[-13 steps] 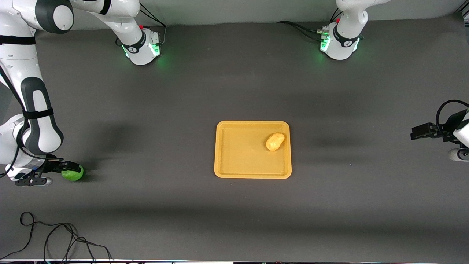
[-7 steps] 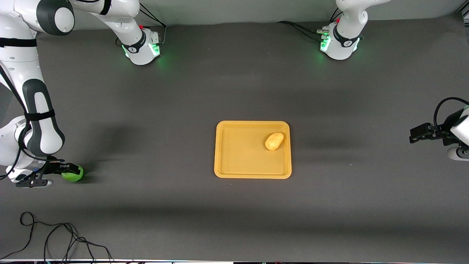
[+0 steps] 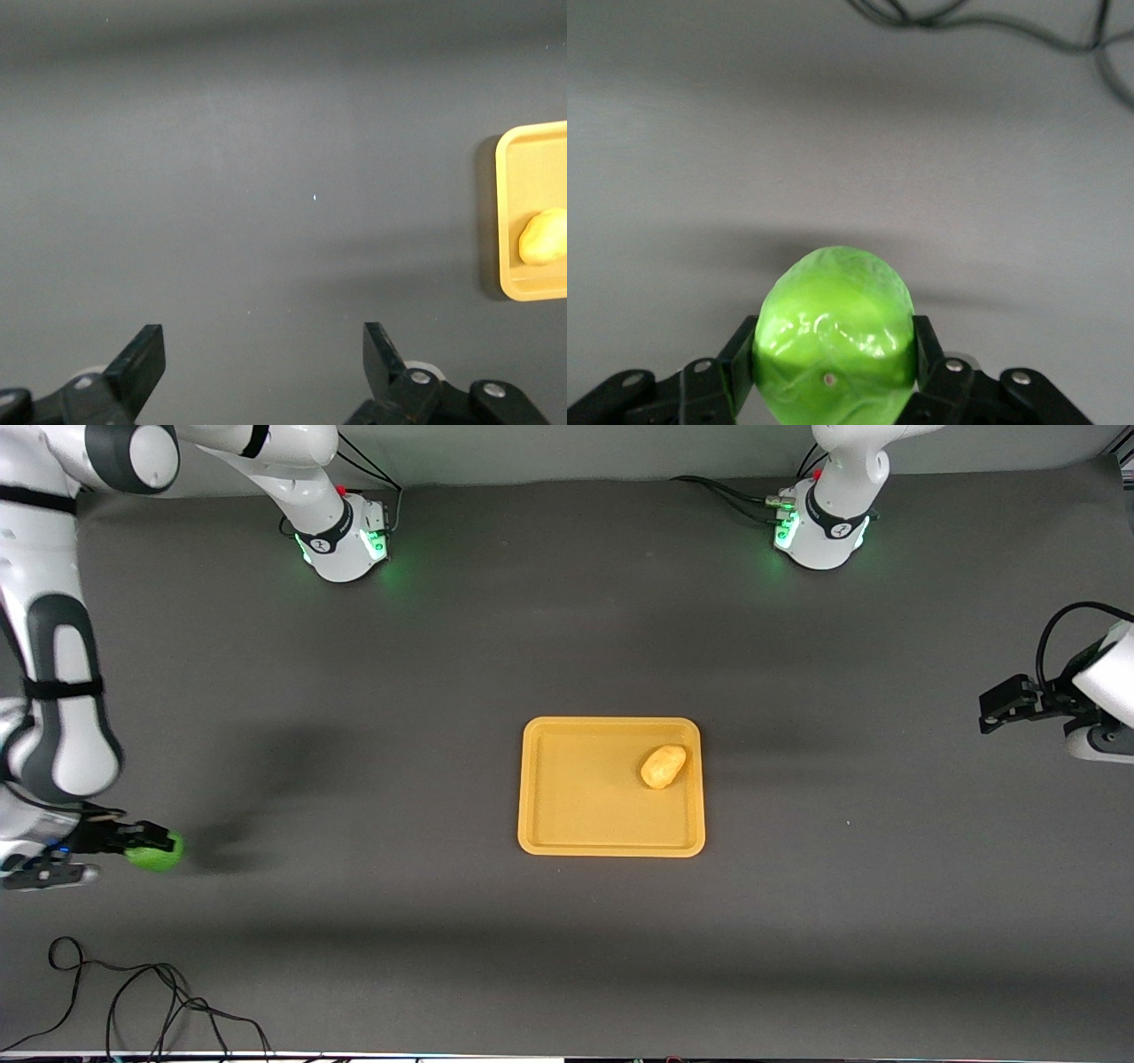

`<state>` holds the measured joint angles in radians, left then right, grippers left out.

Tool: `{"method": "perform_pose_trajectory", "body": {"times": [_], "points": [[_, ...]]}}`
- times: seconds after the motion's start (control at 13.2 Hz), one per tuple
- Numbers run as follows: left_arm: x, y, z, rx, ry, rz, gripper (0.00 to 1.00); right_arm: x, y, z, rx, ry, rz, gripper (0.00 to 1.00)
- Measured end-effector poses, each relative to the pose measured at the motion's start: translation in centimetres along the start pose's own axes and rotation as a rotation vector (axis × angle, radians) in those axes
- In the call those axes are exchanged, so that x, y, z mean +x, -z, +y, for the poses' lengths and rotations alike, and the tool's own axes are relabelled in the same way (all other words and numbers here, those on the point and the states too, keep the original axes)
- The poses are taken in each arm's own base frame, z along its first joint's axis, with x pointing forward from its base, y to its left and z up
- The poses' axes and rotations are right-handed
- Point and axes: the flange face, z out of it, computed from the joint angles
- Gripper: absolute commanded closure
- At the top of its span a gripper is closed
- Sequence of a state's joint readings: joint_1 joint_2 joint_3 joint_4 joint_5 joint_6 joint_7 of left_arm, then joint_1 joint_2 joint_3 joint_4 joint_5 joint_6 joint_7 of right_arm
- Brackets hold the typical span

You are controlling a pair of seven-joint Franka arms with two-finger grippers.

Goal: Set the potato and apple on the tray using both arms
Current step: 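Lift the green apple with the right gripper and carry it toward the tray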

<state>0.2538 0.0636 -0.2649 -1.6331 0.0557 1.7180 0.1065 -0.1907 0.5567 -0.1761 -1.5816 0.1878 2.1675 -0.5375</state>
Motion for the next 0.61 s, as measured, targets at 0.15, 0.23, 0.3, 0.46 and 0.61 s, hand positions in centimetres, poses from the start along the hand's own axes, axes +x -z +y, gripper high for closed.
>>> {"method": "perform_pose_trajectory", "body": {"times": [0.15,0.23,0.3,0.46,0.61], "points": [[-0.6,-0.2,0.2,0.004,-0.001,-0.004,0.01,-1.2,9.1,-0.7,-0.019,0.032,-0.019,0.46],[-0.5,-0.6,0.2,0.004,-0.001,0.003,0.01,-2.3,13.4,-1.2,-0.025,0.033,-0.023,0.46],[-0.4,-1.2,0.2,0.002,-0.001,0.007,0.01,-3.4,16.8,-2.2,-0.020,0.026,-0.026,0.46],[-0.2,-2.3,0.2,-0.003,-0.002,-0.001,0.01,-4.2,21.0,-6.8,0.004,-0.025,-0.052,0.46],[-0.2,-2.6,0.3,-0.005,-0.004,-0.007,0.01,-3.1,22.3,-15.1,0.005,-0.062,-0.078,0.46]]}}
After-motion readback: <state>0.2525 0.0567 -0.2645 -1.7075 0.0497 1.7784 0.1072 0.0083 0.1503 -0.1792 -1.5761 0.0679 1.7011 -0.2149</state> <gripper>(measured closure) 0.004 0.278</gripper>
